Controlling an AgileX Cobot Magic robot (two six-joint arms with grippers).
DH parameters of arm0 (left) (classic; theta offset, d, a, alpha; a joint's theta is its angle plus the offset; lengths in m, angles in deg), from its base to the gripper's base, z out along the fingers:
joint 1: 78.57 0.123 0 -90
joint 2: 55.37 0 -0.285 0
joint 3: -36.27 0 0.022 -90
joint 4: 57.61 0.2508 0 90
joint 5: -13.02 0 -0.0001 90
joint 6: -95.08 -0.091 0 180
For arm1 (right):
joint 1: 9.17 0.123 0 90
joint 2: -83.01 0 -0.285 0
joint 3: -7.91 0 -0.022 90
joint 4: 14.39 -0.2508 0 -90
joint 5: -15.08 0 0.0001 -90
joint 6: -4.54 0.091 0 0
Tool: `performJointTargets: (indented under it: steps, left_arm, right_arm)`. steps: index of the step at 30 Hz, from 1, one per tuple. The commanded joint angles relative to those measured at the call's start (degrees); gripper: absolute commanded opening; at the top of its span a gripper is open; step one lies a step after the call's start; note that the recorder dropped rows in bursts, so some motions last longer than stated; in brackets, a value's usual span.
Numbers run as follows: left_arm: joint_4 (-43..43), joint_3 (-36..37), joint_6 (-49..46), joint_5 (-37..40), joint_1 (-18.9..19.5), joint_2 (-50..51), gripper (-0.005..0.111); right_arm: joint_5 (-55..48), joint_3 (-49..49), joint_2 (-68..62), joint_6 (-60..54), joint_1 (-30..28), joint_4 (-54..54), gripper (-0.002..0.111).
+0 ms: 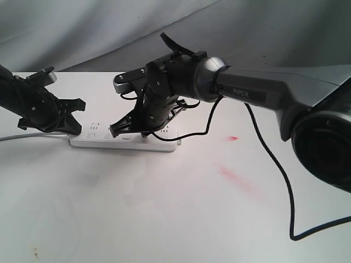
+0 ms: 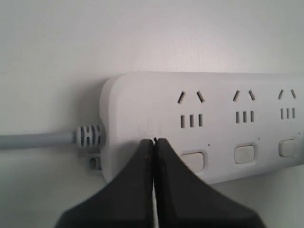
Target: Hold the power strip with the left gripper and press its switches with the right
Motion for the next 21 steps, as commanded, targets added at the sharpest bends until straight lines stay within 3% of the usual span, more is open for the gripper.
performJointTargets:
  steps: [1, 21]
  left_arm:
    - [0.1, -0.3, 0.0, -0.1, 0.0, -0.2, 0.0]
    - [0.1, -0.3, 0.0, 0.0, 0.0, -0.2, 0.0]
  right_arm:
    - [-1.7, -0.3, -1.8, 0.0, -0.2, 1.1, 0.0]
    - [-6.2, -0.3, -6.8, 1.1, -0.2, 3.5, 0.0]
